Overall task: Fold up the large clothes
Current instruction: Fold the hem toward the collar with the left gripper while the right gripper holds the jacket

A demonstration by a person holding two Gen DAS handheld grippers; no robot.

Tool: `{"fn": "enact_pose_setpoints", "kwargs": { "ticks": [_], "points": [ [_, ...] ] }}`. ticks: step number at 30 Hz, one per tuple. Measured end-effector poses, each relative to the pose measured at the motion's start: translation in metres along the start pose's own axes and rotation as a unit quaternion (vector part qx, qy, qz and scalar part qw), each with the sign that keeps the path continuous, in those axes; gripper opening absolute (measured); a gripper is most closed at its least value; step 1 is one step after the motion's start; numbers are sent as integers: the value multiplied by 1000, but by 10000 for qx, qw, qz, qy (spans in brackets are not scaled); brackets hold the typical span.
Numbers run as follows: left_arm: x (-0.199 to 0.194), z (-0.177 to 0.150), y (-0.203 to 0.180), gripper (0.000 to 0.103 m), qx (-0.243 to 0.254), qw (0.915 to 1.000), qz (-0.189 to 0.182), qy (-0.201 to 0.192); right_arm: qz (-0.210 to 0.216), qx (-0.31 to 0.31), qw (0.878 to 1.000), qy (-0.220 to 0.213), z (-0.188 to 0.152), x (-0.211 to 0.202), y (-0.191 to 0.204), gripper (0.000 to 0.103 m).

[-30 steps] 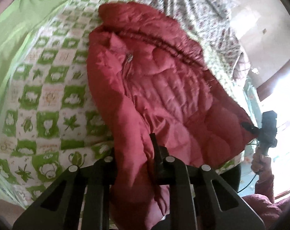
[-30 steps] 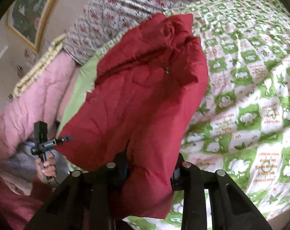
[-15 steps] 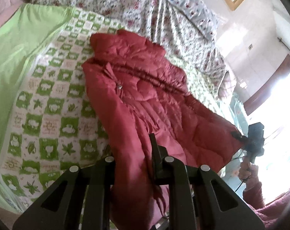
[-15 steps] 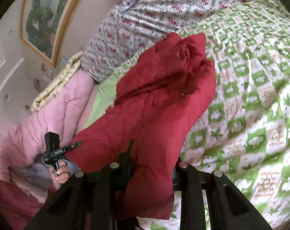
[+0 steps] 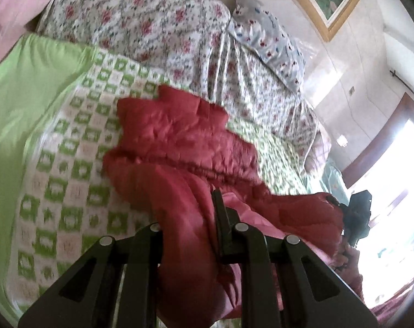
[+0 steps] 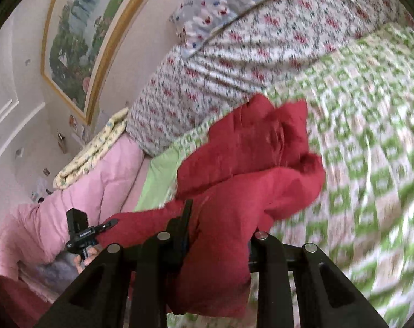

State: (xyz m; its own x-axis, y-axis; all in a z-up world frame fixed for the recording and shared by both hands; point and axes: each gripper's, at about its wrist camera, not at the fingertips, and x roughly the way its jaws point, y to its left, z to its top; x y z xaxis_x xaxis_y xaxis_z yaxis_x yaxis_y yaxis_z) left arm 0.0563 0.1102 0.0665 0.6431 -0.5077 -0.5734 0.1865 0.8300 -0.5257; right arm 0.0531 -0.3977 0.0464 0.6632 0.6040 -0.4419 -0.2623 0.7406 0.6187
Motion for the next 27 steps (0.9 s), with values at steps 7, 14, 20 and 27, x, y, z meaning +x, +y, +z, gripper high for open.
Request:
{"fn": "enact_pose_setpoints", "kwargs": {
  "ticks": [7,14,20,27],
  "points": [
    [30,45,-5,16,-20,9994,226,-256,-214,101,9989,-415,46,31,-10,25],
    [67,84,0,16,-54,9985,444,-304,-318,323,9972,-602,82,69,-29,25],
    [109,113,19,17,-209,9979,564,-231,-454,563,9956,-603,105,102,-52,27],
    [158,145,38,17,-291,9964,787,-117,-678,960,9913,-599,129,142,-84,30]
  ]
}}
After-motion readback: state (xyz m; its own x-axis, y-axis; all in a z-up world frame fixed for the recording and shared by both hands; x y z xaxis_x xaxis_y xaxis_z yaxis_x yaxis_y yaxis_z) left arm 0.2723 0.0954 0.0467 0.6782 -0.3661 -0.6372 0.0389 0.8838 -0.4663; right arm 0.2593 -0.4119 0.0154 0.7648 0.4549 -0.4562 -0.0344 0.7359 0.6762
